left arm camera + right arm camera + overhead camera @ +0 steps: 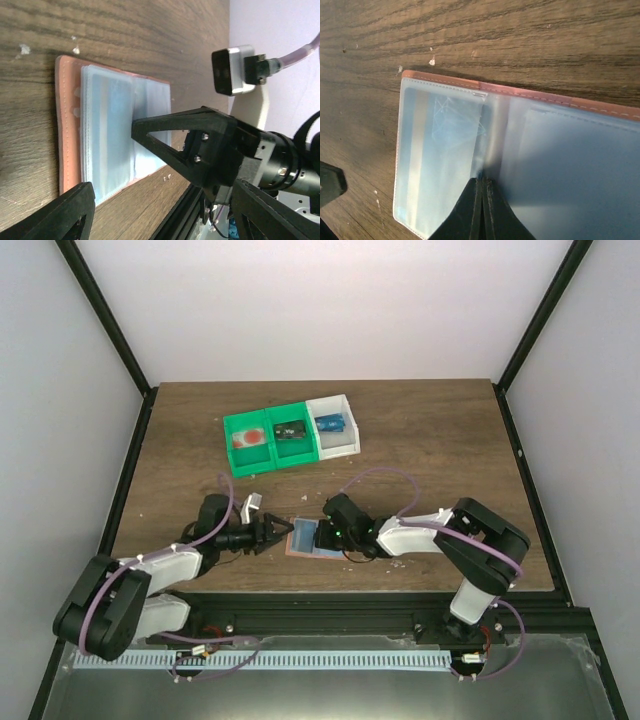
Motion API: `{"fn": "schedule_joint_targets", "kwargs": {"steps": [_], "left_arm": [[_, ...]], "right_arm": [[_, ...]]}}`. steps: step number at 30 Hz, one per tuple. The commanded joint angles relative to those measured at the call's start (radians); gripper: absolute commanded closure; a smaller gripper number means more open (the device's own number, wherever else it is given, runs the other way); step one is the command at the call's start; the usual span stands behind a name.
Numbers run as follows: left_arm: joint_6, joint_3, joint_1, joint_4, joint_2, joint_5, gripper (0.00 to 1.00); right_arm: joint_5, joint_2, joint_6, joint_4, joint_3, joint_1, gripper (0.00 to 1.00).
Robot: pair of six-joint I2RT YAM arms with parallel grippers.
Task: Take the credit cards out of the card holder
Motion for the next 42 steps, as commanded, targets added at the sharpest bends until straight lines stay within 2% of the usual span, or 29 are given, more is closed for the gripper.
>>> {"fn": "schedule_joint_targets", "kwargs": {"steps": [1,9,15,35,38,42], "left_arm": [[0.002,0.009,-0.011,0.082,0.057,0.029,0.23],[-0.016,0.010,-0.027,0.200,0.172,0.056,0.21],[0.018,0.029,-0.037,0.177,0.205,0.027,0.21],[-0.006,0.052,-0.069,0.223,0.288,0.050,0.22],[-0.007,0.058,-0.070,0.201,0.265,0.043,0.23],[0.023,0.067,-0.069,0.075,0.186,-0.039,0.24]], "right_arm": [[-0.012,0.010,0.011,-0.029,-0.030,0.012,1.00],[-0.006,-0.024,0.026,0.022,-0.077,0.012,0.99],[-0.005,-0.048,0.032,0.047,-0.096,0.012,1.00],[-0.055,-0.018,0.044,0.093,-0.103,0.011,1.00],[-0.066,-0.019,0.052,0.106,-0.109,0.011,1.00],[-0.078,-0.022,0.057,0.128,-0.117,0.011,1.00]]}}
